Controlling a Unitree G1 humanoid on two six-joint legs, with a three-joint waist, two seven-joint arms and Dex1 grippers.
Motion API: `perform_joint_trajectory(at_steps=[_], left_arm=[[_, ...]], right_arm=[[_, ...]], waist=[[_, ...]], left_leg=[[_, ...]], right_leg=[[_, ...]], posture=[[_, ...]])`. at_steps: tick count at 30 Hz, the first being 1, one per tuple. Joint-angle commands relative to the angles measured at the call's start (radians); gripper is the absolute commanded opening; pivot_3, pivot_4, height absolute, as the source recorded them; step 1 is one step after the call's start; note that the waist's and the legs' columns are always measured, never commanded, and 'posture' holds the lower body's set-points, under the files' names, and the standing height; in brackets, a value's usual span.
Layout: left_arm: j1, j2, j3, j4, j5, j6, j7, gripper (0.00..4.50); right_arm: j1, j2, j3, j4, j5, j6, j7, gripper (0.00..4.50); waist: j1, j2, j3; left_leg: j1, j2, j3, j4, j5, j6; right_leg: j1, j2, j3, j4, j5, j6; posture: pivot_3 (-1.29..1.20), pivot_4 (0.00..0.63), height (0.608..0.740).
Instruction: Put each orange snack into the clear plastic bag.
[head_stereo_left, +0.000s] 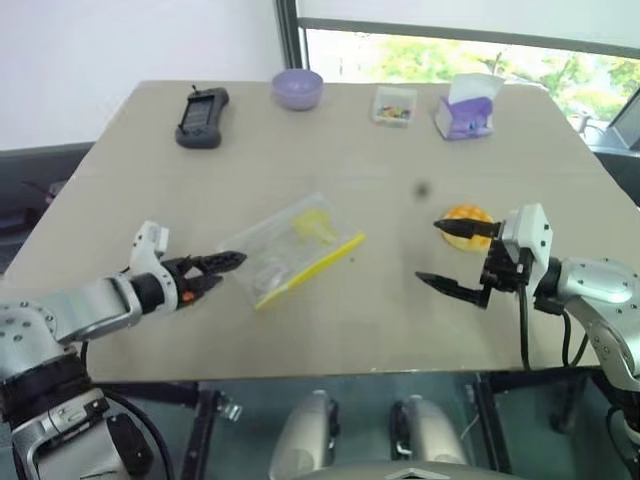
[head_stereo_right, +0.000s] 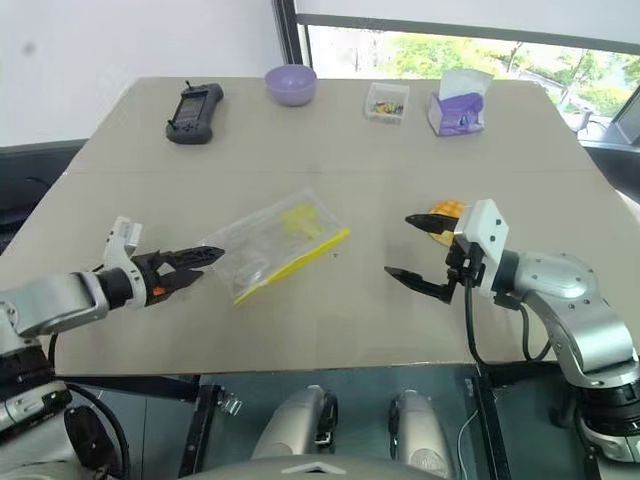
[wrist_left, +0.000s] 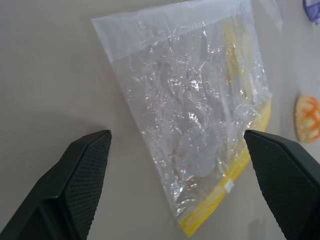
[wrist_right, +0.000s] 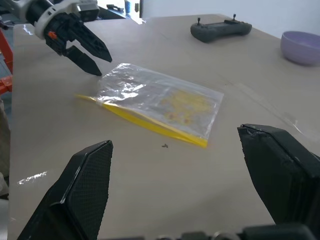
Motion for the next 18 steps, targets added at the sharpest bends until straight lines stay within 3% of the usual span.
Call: perform_joint_trajectory(at_steps=[1,7,8,12,14,18], left_arm=[[-0.038,-0.072,-0.099,0.164,0.066,0.031,-0.002,4.5],[-0.143,-0.163,-0.123,0.319,0.216,0.0,-0.033,4.5],[-0.155,-0.175,-0.121,0.339,0.239,-0.008,-0.041,4.26],[-0.196,-0.207,-0.119,0.376,0.325,-0.043,-0.079,3.05],[-0.211,-0.22,-0.114,0.383,0.357,-0.049,-0.097,1.96],[-0.229,-0.246,-0.056,0.369,0.384,-0.041,-0.099,0.23]], right_arm=[[0.001,-0.013,-0.036,-0.053,0.005,0.005,-0.02,4.38],[-0.002,-0.014,-0.035,-0.061,0.001,0.014,-0.04,4.38],[-0.002,-0.014,-0.035,-0.062,-0.001,0.015,-0.043,4.46],[0.0,-0.011,-0.034,-0.066,-0.008,0.014,-0.058,4.5],[0.001,-0.008,-0.031,-0.066,-0.017,0.008,-0.065,4.5],[0.0,0.003,-0.011,-0.07,-0.042,-0.008,-0.079,4.5]], waist=[[0.008,0.002,-0.003],[0.03,0.009,-0.013],[0.031,0.01,-0.015],[0.03,0.011,-0.018],[0.031,0.011,-0.018],[0.03,0.011,-0.018]], left_leg=[[0.0,-0.001,0.0,0.0,0.0,0.001],[0.0,-0.008,-0.001,0.0,0.003,0.004],[-0.001,-0.01,-0.001,0.0,0.003,0.005],[-0.001,-0.015,0.0,0.0,0.006,0.01],[-0.002,-0.016,0.0,0.0,0.006,0.01],[-0.003,-0.016,0.0,-0.001,0.006,0.01]], right_leg=[[0.0,0.0,-0.001,0.0,0.0,0.0],[0.002,-0.005,-0.003,0.0,0.002,0.005],[0.002,-0.007,-0.003,0.0,0.003,0.007],[0.004,-0.015,-0.004,-0.004,0.004,0.014],[0.006,-0.018,-0.005,-0.007,0.005,0.017],[0.007,-0.025,-0.008,-0.012,0.009,0.022]], posture=[[0.0,0.15,0.74],[0.0,0.15,0.74],[0.0,0.15,0.74],[0.0,0.15,0.74],[0.0,0.15,0.74],[0.0,0.15,0.74]])
